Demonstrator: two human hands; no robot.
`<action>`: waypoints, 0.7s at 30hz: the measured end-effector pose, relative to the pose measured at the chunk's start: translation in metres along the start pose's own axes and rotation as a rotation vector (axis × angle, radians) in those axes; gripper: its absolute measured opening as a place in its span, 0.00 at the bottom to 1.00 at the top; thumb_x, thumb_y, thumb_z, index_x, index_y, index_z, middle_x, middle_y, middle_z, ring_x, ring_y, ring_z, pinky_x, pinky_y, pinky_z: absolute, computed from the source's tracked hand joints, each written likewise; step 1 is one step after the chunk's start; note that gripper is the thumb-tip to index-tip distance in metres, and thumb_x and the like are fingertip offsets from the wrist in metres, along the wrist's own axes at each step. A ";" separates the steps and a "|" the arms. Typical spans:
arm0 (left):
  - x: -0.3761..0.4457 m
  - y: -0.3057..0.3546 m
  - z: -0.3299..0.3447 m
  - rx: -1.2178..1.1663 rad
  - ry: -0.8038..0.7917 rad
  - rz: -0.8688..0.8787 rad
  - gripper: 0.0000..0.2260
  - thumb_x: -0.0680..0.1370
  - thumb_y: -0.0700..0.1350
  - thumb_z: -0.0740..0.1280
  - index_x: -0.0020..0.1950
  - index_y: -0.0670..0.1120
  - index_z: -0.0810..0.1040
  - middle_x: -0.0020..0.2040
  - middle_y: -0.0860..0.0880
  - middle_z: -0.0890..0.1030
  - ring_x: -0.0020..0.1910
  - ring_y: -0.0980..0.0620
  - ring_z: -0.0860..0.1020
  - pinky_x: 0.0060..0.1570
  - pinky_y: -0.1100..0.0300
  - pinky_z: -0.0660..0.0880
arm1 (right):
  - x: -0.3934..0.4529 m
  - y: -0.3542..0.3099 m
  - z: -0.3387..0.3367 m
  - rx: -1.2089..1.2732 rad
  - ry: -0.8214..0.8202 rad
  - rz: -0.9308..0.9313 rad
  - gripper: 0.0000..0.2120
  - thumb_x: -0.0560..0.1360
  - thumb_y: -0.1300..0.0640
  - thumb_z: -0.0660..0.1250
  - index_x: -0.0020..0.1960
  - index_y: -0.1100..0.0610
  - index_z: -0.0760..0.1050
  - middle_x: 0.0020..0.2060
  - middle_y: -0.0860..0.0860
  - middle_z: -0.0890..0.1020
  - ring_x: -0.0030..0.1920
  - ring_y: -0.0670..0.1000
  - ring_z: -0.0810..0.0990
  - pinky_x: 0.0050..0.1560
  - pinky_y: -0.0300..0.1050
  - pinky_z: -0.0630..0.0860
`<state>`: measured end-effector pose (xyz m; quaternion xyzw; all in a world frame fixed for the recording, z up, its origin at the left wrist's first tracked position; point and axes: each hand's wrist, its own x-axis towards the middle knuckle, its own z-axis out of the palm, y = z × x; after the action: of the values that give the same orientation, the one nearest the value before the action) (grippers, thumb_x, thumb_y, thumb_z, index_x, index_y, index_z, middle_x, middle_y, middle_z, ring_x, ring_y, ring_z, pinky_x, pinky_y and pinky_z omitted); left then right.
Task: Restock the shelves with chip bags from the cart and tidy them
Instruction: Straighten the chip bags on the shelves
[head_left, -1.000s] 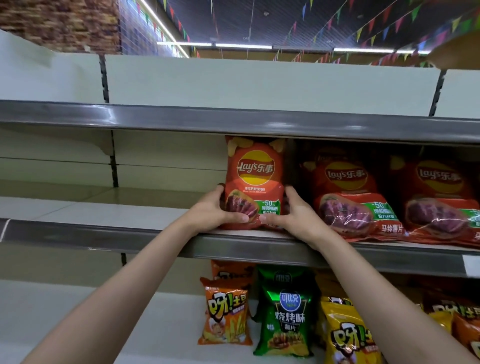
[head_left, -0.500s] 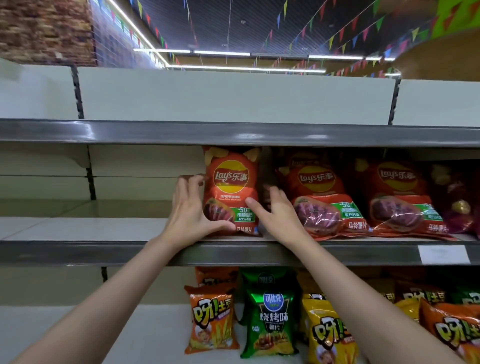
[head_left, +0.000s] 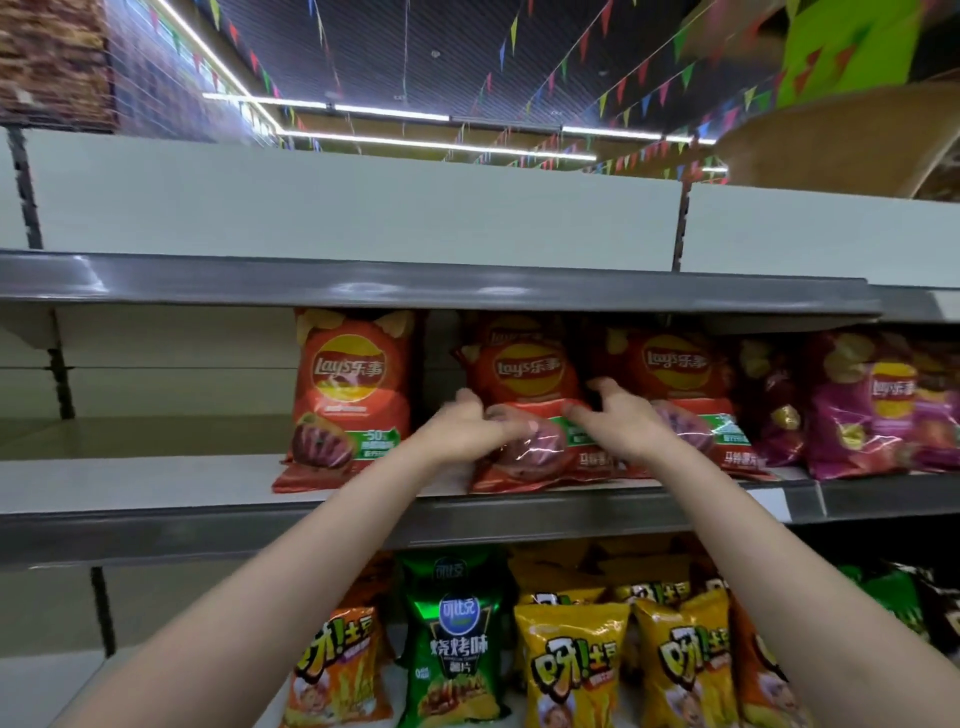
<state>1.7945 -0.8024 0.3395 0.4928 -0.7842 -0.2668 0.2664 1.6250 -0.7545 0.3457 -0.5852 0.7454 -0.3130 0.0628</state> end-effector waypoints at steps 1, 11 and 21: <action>0.005 0.003 0.002 -0.112 -0.046 -0.065 0.44 0.73 0.60 0.70 0.77 0.38 0.52 0.75 0.41 0.62 0.72 0.44 0.66 0.64 0.57 0.67 | 0.001 0.002 -0.002 -0.007 -0.052 0.012 0.31 0.80 0.44 0.59 0.77 0.58 0.55 0.73 0.58 0.67 0.71 0.59 0.67 0.65 0.48 0.67; 0.025 -0.002 0.019 -0.455 0.057 -0.178 0.29 0.71 0.45 0.76 0.65 0.37 0.66 0.55 0.46 0.74 0.48 0.53 0.73 0.37 0.63 0.69 | 0.019 0.019 -0.003 0.280 -0.158 0.019 0.35 0.76 0.49 0.68 0.76 0.55 0.55 0.69 0.55 0.71 0.60 0.52 0.74 0.56 0.45 0.73; 0.041 -0.001 0.017 -0.519 0.137 -0.221 0.18 0.68 0.34 0.74 0.56 0.39 0.75 0.51 0.41 0.81 0.48 0.44 0.81 0.49 0.53 0.79 | 0.046 0.014 0.015 0.570 -0.185 0.148 0.29 0.74 0.64 0.69 0.71 0.60 0.61 0.63 0.58 0.74 0.58 0.57 0.75 0.57 0.51 0.76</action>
<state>1.7680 -0.8374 0.3328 0.5076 -0.6114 -0.4522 0.4050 1.6058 -0.8007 0.3384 -0.5141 0.6593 -0.4495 0.3146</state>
